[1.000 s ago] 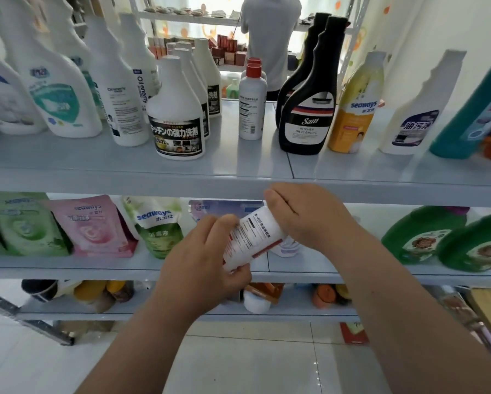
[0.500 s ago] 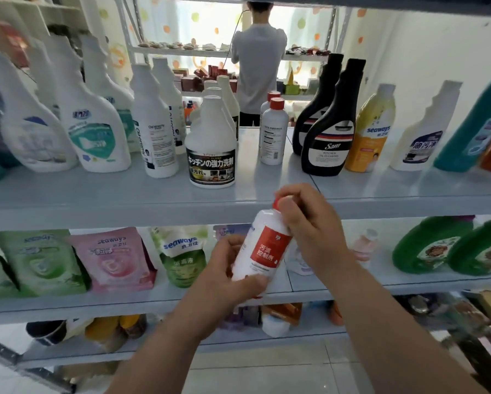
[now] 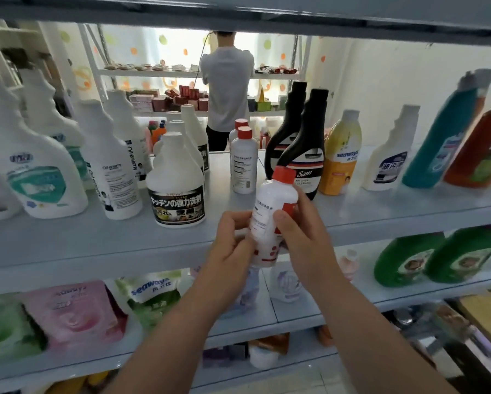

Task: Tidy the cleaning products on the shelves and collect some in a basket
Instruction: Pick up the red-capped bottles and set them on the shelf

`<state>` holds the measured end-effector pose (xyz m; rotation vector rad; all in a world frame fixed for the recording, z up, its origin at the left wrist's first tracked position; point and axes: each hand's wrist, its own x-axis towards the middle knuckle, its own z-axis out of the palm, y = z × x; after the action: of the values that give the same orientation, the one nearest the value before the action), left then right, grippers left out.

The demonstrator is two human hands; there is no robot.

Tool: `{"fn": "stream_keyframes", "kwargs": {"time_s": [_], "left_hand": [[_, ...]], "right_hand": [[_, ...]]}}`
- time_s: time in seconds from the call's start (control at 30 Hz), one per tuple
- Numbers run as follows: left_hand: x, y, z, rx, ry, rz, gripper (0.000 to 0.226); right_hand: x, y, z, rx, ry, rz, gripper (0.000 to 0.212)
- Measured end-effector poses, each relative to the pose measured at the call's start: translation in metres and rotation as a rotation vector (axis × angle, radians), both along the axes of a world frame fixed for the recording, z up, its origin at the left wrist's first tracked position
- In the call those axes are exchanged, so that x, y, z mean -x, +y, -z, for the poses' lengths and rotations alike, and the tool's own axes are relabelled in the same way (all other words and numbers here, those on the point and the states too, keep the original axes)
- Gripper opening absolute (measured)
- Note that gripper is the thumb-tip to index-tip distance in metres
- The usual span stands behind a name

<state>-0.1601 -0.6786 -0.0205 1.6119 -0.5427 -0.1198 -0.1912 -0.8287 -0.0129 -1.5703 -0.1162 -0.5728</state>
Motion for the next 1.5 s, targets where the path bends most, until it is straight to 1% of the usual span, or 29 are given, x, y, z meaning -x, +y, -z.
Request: {"fn": "stream_keyframes", "kwargs": {"time_s": [0.07,0.17,0.23,0.3,0.37,0.43,0.47,0.5,0.53,0.6,0.63,0.7,0.8,0.87,0.97,1.03,1.1,1.2,1.27,1.37,1.4,1.5], "left_hand": [[-0.021,-0.012,-0.013,-0.089,-0.087,-0.032,0.030],[-0.061,-0.031,-0.029,-0.240,-0.219,-0.180,0.037],[-0.084,-0.044,-0.036,-0.323,-0.248,-0.306,0.056],[-0.105,-0.057,-0.038,-0.402,-0.253,-0.406,0.079],[-0.125,-0.069,-0.038,-0.448,-0.245,-0.469,0.098],[-0.142,-0.078,-0.039,-0.462,-0.169,-0.491,0.113],[-0.148,-0.082,-0.040,-0.475,-0.126,-0.499,0.115],[-0.153,-0.085,-0.040,-0.502,-0.101,-0.506,0.113],[-0.156,-0.086,-0.039,-0.537,-0.100,-0.504,0.105],[-0.158,-0.087,-0.038,-0.570,-0.138,-0.499,0.082],[-0.156,-0.087,-0.037,-0.570,-0.151,-0.502,0.075],[-0.147,-0.082,-0.036,-0.562,-0.162,-0.488,0.074],[-0.120,-0.065,-0.030,-0.454,-0.199,-0.460,0.075],[-0.095,-0.052,-0.023,-0.434,-0.252,-0.467,0.081],[-0.062,-0.033,-0.014,-0.378,-0.322,-0.441,0.086],[-0.047,-0.021,-0.011,-0.301,-0.315,-0.397,0.084],[-0.037,-0.008,-0.010,-0.196,-0.270,-0.368,0.080],[-0.028,0.010,-0.012,-0.092,-0.217,-0.355,0.077],[-0.024,0.021,-0.013,-0.058,-0.204,-0.355,0.077],[-0.019,0.038,-0.015,-0.052,-0.175,-0.351,0.081],[-0.017,0.043,-0.014,-0.043,-0.156,-0.348,0.078],[-0.013,0.053,-0.011,0.038,-0.079,-0.358,0.059]], "right_hand": [[-0.011,-0.014,-0.004,-0.021,-0.038,0.059,0.045],[-0.027,-0.033,-0.001,0.025,-0.051,0.101,0.062],[-0.037,-0.042,0.001,0.076,-0.036,0.101,0.067],[-0.047,-0.049,0.003,0.162,-0.033,0.087,0.064],[-0.056,-0.055,0.003,0.207,-0.033,0.065,0.061],[-0.065,-0.059,0.003,0.227,-0.034,0.049,0.059],[-0.068,-0.061,0.003,0.237,-0.033,0.045,0.060],[-0.071,-0.062,0.003,0.251,-0.030,0.043,0.061],[-0.073,-0.063,0.003,0.268,-0.026,0.040,0.062],[-0.076,-0.064,0.003,0.293,-0.024,0.015,0.064],[-0.077,-0.065,0.003,0.294,-0.020,-0.002,0.064],[-0.076,-0.065,0.004,0.295,-0.004,-0.027,0.066],[-0.075,-0.069,0.007,0.351,0.031,-0.045,0.083],[-0.074,-0.071,0.007,0.389,0.045,-0.051,0.091],[-0.072,-0.069,0.005,0.450,0.058,-0.005,0.095],[-0.071,-0.064,0.004,0.483,0.071,0.025,0.095],[-0.072,-0.057,0.003,0.492,0.094,0.020,0.092],[-0.088,-0.042,0.001,0.563,0.147,0.010,0.070],[-0.105,-0.030,-0.002,0.620,0.180,0.025,0.061],[-0.131,-0.011,-0.006,0.623,0.226,0.038,0.057],[-0.138,-0.005,-0.006,0.615,0.229,0.033,0.056],[-0.156,0.010,-0.009,0.568,0.240,0.018,0.055]]}}
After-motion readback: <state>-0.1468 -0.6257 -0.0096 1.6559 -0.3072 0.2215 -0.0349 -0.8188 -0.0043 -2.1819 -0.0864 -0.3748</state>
